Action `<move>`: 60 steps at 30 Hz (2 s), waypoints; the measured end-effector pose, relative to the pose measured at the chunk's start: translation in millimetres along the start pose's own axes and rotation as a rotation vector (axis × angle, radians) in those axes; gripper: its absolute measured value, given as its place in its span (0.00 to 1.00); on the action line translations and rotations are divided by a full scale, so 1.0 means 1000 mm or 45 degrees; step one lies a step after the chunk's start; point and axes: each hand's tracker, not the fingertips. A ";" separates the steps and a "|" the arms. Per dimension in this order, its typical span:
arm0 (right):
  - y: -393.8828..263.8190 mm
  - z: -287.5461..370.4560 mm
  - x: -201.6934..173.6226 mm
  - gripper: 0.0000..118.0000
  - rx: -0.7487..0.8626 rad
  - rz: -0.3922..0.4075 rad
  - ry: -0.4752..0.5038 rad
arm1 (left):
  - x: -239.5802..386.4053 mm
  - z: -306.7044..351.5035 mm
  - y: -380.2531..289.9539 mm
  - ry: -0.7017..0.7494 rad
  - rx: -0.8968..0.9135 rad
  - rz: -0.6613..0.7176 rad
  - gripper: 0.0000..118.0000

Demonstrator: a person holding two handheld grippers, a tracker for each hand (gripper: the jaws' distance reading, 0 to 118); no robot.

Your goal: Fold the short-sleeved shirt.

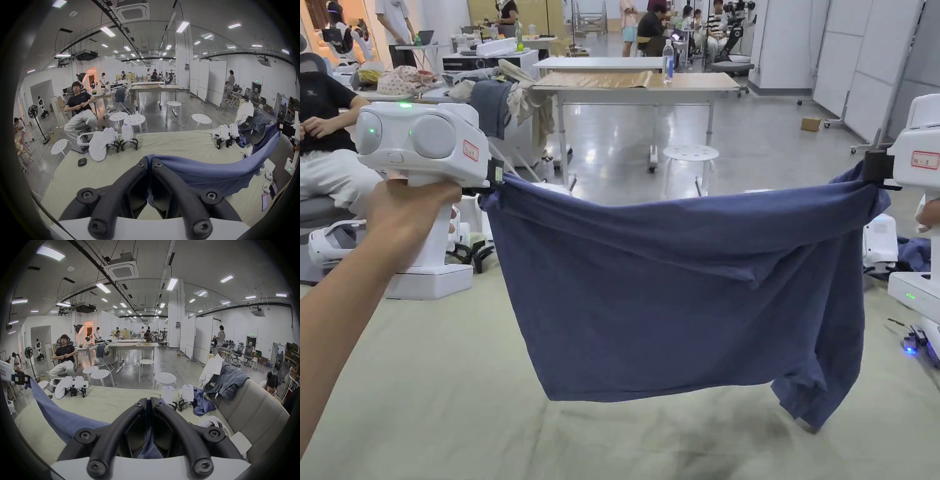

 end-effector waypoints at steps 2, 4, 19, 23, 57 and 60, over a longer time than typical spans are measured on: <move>0.010 -0.016 -0.004 0.05 0.024 0.008 -0.020 | 0.001 -0.010 0.012 0.023 0.024 -0.006 0.00; 0.019 -0.030 -0.007 0.05 0.045 0.013 -0.030 | 0.000 -0.020 0.023 0.049 0.055 -0.023 0.00; -0.107 -0.062 -0.003 0.05 -0.213 -0.045 0.026 | -0.006 -0.062 -0.096 0.029 -0.135 0.003 0.00; -0.171 -0.044 -0.003 0.05 -0.368 -0.061 0.037 | -0.009 -0.057 -0.168 0.002 -0.284 0.028 0.00; -0.409 0.232 0.023 0.05 -0.724 -0.247 0.074 | -0.029 0.178 -0.466 -0.089 -0.640 0.120 0.00; -0.423 0.243 0.021 0.05 -0.736 -0.202 0.043 | -0.033 0.179 -0.475 -0.088 -0.651 0.136 0.00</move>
